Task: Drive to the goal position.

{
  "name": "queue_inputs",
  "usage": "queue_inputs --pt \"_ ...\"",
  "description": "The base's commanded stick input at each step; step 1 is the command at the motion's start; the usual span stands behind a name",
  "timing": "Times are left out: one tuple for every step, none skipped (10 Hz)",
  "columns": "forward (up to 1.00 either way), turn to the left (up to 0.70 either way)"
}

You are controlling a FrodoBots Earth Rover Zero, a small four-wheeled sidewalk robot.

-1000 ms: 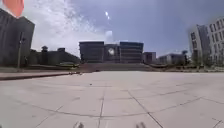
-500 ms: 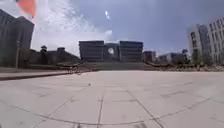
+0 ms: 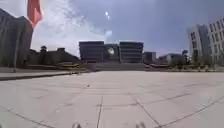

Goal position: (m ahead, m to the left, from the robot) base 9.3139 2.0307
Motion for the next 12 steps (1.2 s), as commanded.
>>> queue_inputs --pt "0.45 0.03" --pt "0.45 0.03" --pt "0.45 0.03" --pt "0.45 0.03" --pt "0.45 0.03" --pt "0.45 0.03" --pt "0.45 0.03" --pt "0.45 0.03" --pt "0.45 0.03" --pt "0.45 0.03" --pt "0.45 0.03" --pt "0.45 0.03"
